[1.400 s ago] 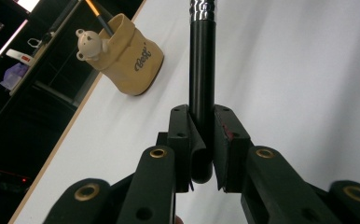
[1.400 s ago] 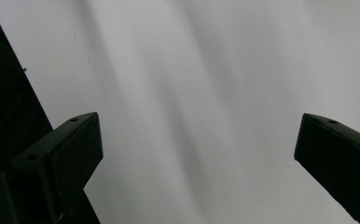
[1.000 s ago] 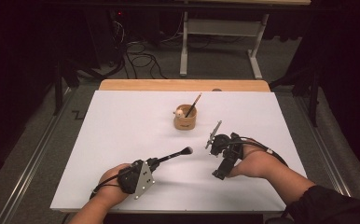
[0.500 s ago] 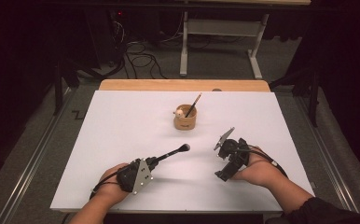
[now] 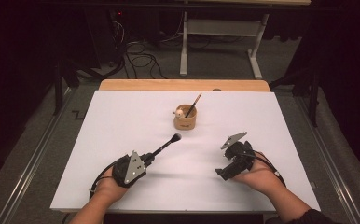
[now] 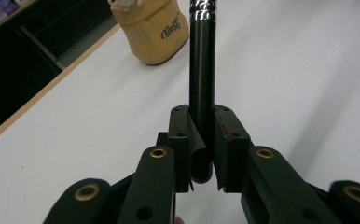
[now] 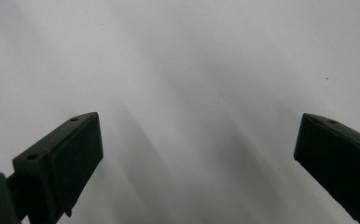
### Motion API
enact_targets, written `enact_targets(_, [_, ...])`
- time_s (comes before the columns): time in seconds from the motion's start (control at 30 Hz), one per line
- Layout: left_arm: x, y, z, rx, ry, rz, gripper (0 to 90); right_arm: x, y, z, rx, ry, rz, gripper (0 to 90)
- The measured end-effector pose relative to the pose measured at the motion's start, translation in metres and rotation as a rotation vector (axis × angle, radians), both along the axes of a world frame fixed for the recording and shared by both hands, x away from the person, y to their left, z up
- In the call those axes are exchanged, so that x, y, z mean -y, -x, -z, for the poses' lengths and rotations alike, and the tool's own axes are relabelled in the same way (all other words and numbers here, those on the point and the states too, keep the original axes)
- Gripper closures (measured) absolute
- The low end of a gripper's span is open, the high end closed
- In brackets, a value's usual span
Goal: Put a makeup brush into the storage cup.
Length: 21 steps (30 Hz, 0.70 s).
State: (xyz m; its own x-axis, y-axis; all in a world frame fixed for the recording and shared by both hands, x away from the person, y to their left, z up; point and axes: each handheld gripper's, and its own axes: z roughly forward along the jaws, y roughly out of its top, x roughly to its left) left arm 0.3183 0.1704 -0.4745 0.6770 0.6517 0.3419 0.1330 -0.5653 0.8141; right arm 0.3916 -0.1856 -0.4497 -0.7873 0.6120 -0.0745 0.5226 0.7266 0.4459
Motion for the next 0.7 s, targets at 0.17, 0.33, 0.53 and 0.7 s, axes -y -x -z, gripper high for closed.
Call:
enact_targets(0.17, [-0.006,-0.003,-0.001,-0.024,0.046,-0.023,78.9,0.008,0.001,0.002,0.035,-0.069,0.04,2.6])
enact_targets(0.33, [-0.008,-0.005,0.0,-0.035,0.052,-0.036,78.8,0.014,0.003,0.004,0.072,-0.124,0.066,2.7])
enact_targets(0.53, [-0.009,-0.005,0.0,-0.041,0.071,-0.046,78.9,0.019,0.004,0.009,0.096,-0.199,0.11,2.7])
enact_targets(0.7, [-0.012,-0.007,0.001,-0.052,0.098,-0.06,78.9,0.023,0.005,0.013,0.117,-0.237,0.136,2.7])
